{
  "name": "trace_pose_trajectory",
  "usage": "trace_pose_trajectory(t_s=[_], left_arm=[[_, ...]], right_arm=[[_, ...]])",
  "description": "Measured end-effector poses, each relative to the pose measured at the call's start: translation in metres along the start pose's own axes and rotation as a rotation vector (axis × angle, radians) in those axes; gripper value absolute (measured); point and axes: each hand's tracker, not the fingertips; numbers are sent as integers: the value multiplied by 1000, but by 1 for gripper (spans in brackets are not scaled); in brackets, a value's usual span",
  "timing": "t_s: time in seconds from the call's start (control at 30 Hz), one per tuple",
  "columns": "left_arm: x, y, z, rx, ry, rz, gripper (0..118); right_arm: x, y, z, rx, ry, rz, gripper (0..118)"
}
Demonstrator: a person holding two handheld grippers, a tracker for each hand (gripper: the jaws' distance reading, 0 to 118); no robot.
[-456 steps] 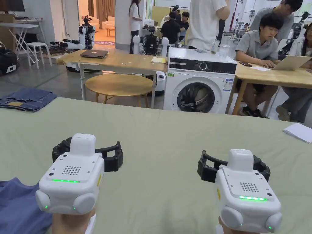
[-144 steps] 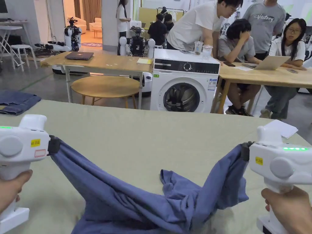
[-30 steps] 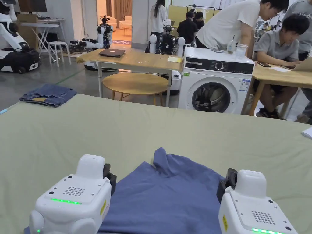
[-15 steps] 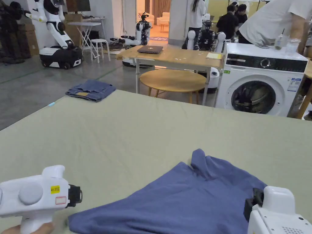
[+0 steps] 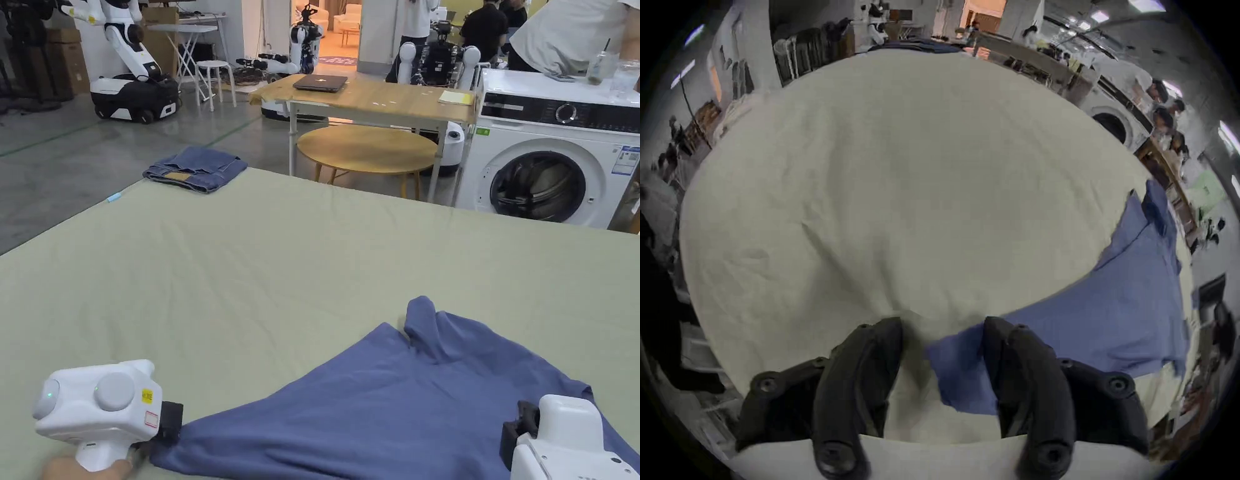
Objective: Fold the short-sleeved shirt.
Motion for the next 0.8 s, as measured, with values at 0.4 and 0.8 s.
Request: trace_pose_trajectory(t_s=[0.4, 0.8], left_arm=[[-6, -19, 7, 75, -107, 32, 0], [-6, -20, 5, 68, -107, 46, 0]], right_arm=[[43, 58, -89, -94, 56, 45, 0], [77, 102, -263, -480, 203, 149, 57]])
